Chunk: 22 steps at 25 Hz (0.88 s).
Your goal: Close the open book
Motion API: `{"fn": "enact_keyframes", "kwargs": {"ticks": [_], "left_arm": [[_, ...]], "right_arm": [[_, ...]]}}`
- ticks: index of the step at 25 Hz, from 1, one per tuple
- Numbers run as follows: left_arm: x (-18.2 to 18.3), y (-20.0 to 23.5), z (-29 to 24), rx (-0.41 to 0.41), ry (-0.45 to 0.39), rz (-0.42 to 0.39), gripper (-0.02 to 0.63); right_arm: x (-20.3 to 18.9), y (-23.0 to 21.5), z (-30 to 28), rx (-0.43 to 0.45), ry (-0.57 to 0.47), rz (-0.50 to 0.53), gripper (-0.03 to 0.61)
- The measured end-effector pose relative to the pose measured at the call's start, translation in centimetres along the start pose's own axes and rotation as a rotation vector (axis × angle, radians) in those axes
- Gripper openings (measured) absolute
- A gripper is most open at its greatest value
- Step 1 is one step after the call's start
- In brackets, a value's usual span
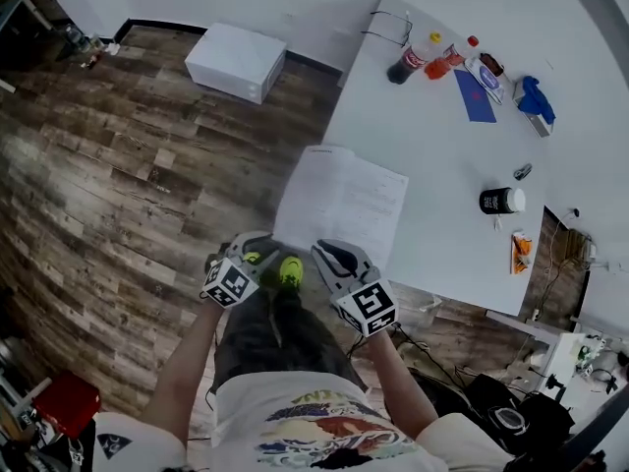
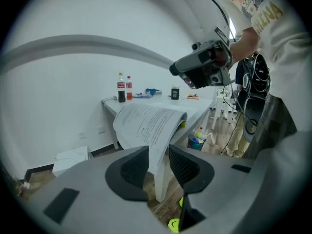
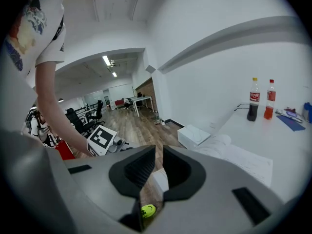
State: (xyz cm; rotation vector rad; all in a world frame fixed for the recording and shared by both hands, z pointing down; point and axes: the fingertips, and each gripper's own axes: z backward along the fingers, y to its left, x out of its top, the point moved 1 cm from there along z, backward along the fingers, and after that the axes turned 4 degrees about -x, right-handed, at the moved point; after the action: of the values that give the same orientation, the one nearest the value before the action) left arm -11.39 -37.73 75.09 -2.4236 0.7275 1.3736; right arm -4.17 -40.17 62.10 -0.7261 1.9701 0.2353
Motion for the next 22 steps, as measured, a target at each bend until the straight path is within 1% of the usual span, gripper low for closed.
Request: {"fn": "enact_keyframes", "kwargs": {"ticks": [6, 12, 17, 22], "left_arm": [[-3.3, 1.2, -1.3, 0.019, 0.031, -0.039, 0.118], [-5.7, 1.8, -2.5, 0.04, 0.048, -0.042, 0.123], [-7.2, 2.2, -3.5, 0.059, 0.058, -0.041, 0.123], [-7.9, 2.9, -4.7, 0.073, 0.053, -0.033, 0.123]], "right_arm": [[-0.8, -0.3, -1.9, -0.001, 0.032, 0.011, 0.034], [-1.3, -0.5, -3.0, -0.002, 0.061, 0.015, 0.034], [-1.3, -0.4, -3.4, 0.002, 0.083, 0.033, 0.034], [-1.0, -0.9, -3.4, -0.018, 0.087, 0.027, 0.034]]}}
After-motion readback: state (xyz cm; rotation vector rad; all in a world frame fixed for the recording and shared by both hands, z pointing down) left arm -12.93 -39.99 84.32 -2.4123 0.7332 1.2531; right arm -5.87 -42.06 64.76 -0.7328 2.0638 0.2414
